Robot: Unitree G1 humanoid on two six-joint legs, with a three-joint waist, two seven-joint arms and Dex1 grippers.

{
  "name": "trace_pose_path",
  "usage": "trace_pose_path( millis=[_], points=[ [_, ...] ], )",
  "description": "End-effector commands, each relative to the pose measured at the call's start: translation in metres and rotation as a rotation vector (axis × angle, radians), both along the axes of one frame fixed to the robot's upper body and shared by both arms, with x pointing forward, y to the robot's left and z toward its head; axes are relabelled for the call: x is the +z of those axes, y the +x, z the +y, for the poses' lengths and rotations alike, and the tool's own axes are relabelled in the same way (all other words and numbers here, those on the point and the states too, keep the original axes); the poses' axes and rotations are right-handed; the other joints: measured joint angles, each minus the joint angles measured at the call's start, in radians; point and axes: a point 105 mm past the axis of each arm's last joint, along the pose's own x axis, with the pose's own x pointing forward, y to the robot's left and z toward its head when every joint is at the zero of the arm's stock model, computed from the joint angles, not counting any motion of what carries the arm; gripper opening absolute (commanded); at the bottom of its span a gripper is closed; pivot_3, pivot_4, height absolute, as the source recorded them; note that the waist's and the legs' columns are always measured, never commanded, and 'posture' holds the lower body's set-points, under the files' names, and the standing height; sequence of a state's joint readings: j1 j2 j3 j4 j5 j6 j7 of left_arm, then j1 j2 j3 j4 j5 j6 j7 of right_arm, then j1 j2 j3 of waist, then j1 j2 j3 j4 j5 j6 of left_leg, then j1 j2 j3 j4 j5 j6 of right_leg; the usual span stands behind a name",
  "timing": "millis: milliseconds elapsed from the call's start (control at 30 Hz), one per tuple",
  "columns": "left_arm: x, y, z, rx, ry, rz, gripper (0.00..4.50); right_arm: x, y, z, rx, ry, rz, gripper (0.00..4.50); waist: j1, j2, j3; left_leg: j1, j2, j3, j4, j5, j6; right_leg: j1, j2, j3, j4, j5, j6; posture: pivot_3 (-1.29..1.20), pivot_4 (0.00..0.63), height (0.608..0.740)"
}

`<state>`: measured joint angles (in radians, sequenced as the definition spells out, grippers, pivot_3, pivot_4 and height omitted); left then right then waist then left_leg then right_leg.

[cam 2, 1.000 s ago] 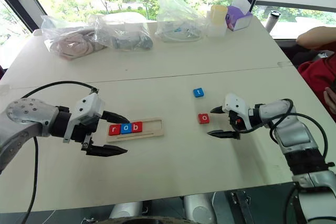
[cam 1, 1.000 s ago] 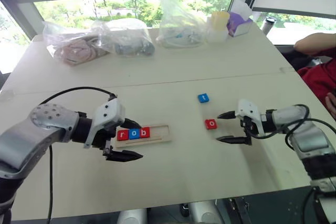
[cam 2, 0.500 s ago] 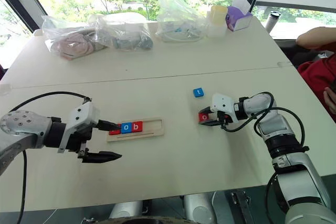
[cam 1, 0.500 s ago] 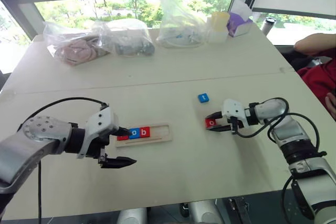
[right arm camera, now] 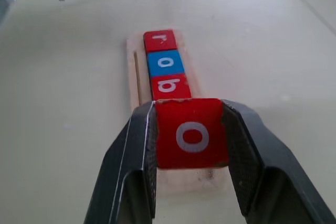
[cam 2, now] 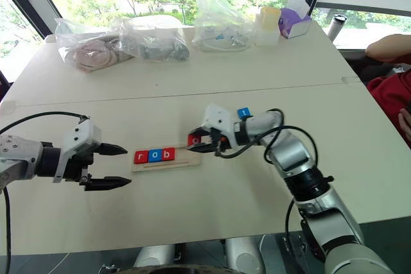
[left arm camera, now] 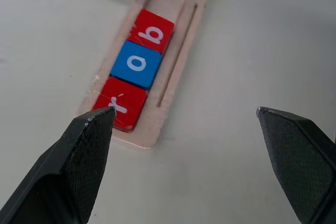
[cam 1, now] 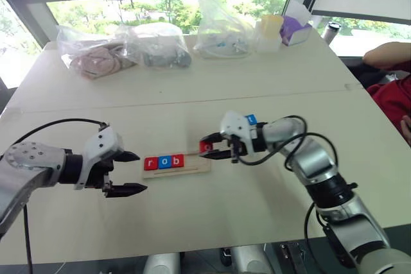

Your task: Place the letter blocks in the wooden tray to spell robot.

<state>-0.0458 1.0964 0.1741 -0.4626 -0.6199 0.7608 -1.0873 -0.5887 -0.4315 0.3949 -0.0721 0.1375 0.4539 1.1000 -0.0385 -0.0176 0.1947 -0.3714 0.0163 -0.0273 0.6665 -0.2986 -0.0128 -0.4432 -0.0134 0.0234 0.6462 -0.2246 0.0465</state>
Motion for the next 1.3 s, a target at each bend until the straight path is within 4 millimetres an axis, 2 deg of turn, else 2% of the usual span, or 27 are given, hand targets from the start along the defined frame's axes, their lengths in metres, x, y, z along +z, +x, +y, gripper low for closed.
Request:
trace_pose_path(
  millis=[33,167,633,700,733,800,833,867,967,1067,1167,1233,1300],
  points=[
    [0.008,-0.002,-0.003,0.001,-0.014,-0.032,4.50,0.003,-0.002,0.016,0.022,0.002,-0.040,1.20,-0.002,0.000,0.000,0.000,0.000,0.000,0.000,0.000,0.000,0.000,0.000,0.000,0.000,0.000,0.000,0.00,0.150,0.740],
    [0.011,-0.002,-0.007,0.015,-0.047,-0.047,4.50,-0.003,-0.005,0.029,0.061,-0.003,-0.048,1.20,-0.003,0.000,0.000,0.000,0.000,0.000,0.000,0.000,0.000,0.000,0.000,0.000,0.000,0.001,0.002,0.00,0.150,0.740],
    [0.007,0.001,-0.010,0.035,-0.065,-0.059,4.50,-0.016,0.008,0.035,0.050,-0.029,-0.057,1.20,-0.005,0.000,0.000,0.000,0.000,0.000,0.000,0.000,0.000,0.000,0.001,0.000,0.001,0.001,0.002,0.00,0.150,0.740],
    [0.006,0.002,-0.010,0.037,-0.065,-0.060,4.50,-0.017,0.009,0.036,0.044,-0.024,-0.051,2.24,-0.004,0.000,0.000,0.000,0.000,0.000,0.000,0.000,0.000,0.000,0.001,0.000,0.001,0.001,0.002,0.00,0.150,0.740],
    [0.006,0.002,-0.011,0.037,-0.064,-0.060,4.50,-0.017,0.009,0.038,0.041,-0.019,-0.051,2.57,-0.004,0.000,0.000,0.000,0.000,0.000,0.000,0.000,0.000,0.000,0.001,0.000,0.001,0.001,0.002,0.00,0.150,0.740],
    [0.005,0.002,-0.011,0.038,-0.063,-0.061,4.50,-0.017,0.009,0.040,0.038,-0.014,-0.052,3.52,-0.005,0.000,0.000,0.000,0.000,-0.001,0.000,0.000,0.000,0.000,0.001,0.000,0.001,0.001,0.002,0.00,0.150,0.740],
    [0.005,0.002,-0.011,0.038,-0.063,-0.061,4.50,-0.015,0.010,0.040,0.030,-0.007,-0.061,4.12,-0.005,0.000,0.000,0.000,0.000,0.000,0.000,0.000,0.000,0.000,0.001,0.000,0.001,0.001,0.002,0.00,0.150,0.740],
    [0.005,0.002,-0.011,0.039,-0.062,-0.061,4.50,-0.012,0.014,0.040,0.008,0.005,-0.076,4.43,-0.005,0.000,0.000,0.000,0.000,-0.001,0.000,0.000,0.000,0.000,0.001,0.000,0.001,0.001,0.002,0.00,0.150,0.740],
    [0.004,0.002,-0.010,0.040,-0.061,-0.061,4.50,-0.003,0.020,0.039,-0.024,0.033,-0.109,4.43,-0.005,0.000,0.000,0.000,0.000,-0.001,0.000,0.000,0.000,0.000,0.001,0.000,0.001,0.002,0.002,0.00,0.150,0.740],
    [0.004,0.002,-0.010,0.042,-0.057,-0.064,4.50,0.017,0.030,0.028,-0.100,0.088,-0.134,4.43,-0.003,0.000,0.000,0.000,0.000,-0.001,0.000,0.000,0.000,0.000,0.000,0.000,0.001,0.002,0.002,0.00,0.150,0.740],
    [0.006,0.003,-0.012,0.039,-0.060,-0.073,4.50,0.040,0.052,-0.003,-0.307,0.164,-0.133,4.43,-0.002,0.000,0.000,0.000,0.000,-0.001,0.000,0.000,0.000,0.000,0.000,0.000,0.001,0.002,0.002,0.00,0.150,0.740],
    [0.008,0.003,-0.013,0.039,-0.068,-0.080,4.50,0.050,0.050,-0.024,-0.392,0.221,-0.100,4.43,0.000,0.000,0.000,0.000,0.000,-0.001,0.000,0.000,0.000,0.000,0.000,0.000,0.001,0.002,0.002,0.00,0.150,0.740],
    [0.009,0.004,-0.013,0.042,-0.075,-0.081,4.50,0.053,0.033,-0.032,-0.380,0.245,-0.096,4.43,0.004,-0.001,0.000,-0.001,0.000,-0.001,0.000,0.000,0.000,0.000,-0.001,0.000,0.000,0.001,0.003,0.00,0.150,0.740]
  ],
)
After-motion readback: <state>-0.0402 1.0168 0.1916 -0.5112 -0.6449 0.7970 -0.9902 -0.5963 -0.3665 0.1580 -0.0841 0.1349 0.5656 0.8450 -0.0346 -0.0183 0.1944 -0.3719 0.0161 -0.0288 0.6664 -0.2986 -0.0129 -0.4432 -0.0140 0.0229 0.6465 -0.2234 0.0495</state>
